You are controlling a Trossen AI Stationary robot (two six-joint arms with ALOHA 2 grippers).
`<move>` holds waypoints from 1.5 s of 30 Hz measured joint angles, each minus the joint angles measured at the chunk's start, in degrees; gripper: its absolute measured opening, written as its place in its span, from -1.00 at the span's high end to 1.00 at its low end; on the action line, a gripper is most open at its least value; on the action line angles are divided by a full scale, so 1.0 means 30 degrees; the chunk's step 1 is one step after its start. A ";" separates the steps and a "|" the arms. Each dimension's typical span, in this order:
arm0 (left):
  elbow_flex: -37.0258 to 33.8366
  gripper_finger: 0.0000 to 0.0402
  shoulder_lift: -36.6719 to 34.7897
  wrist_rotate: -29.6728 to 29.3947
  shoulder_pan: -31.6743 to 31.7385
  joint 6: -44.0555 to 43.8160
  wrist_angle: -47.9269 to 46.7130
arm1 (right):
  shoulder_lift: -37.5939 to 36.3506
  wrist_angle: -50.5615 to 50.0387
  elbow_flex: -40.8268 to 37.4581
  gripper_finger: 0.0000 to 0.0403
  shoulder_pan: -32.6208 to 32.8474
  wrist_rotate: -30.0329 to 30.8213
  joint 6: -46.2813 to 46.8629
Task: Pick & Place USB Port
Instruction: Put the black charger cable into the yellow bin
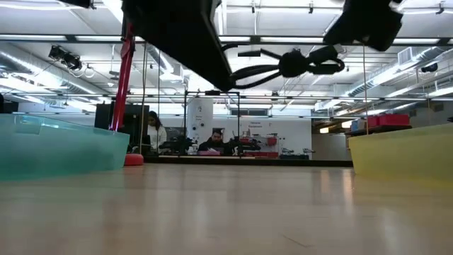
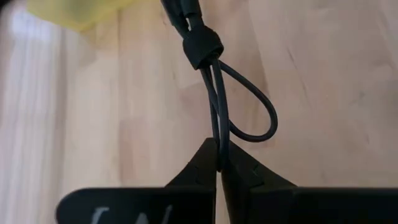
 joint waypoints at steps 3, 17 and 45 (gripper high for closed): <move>0.0000 0.97 -0.0274 0.0042 0.0216 0.0286 -0.0090 | 0.0343 0.0138 0.0000 -0.07 -0.0611 -0.0646 -0.0152; 0.0000 0.97 -0.0574 0.0211 0.0158 0.0991 -0.0245 | 0.0621 0.0563 0.0000 -0.07 -0.1275 -0.1304 -0.1029; 0.2062 0.94 -0.0705 -0.0461 0.0206 0.0750 -0.2396 | 0.1590 0.2862 0.0000 0.96 -0.1784 -0.2295 -0.3433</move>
